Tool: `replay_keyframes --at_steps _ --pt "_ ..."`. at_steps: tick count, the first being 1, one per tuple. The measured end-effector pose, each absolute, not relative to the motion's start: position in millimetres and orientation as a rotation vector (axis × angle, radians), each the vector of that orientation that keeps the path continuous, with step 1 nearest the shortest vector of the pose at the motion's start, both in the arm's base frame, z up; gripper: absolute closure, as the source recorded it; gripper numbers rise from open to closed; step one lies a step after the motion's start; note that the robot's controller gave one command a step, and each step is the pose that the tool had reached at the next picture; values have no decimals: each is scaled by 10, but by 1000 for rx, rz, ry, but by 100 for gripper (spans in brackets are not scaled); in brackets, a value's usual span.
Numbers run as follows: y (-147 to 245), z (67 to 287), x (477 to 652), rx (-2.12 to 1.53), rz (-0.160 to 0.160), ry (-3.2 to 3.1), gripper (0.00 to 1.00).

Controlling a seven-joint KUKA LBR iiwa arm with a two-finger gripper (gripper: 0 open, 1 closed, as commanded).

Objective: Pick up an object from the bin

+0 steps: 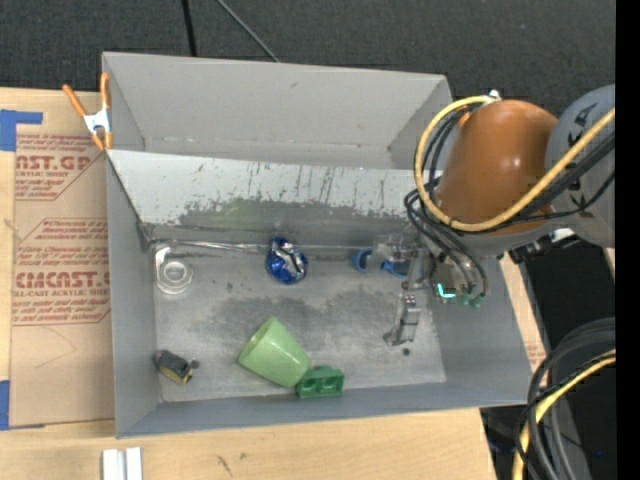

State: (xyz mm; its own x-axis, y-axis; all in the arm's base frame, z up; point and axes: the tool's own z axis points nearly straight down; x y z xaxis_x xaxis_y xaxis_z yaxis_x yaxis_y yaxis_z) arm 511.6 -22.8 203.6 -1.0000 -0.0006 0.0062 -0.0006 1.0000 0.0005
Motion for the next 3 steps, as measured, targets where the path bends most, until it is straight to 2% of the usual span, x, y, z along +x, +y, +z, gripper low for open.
replay_keyframes --at_steps 1,2,3 --pt "481 1921 5122 239 -4 -3133 0" --pt "455 1926 5124 231 -1 -3134 100" --pt "455 1926 5124 231 -1 -3134 0"
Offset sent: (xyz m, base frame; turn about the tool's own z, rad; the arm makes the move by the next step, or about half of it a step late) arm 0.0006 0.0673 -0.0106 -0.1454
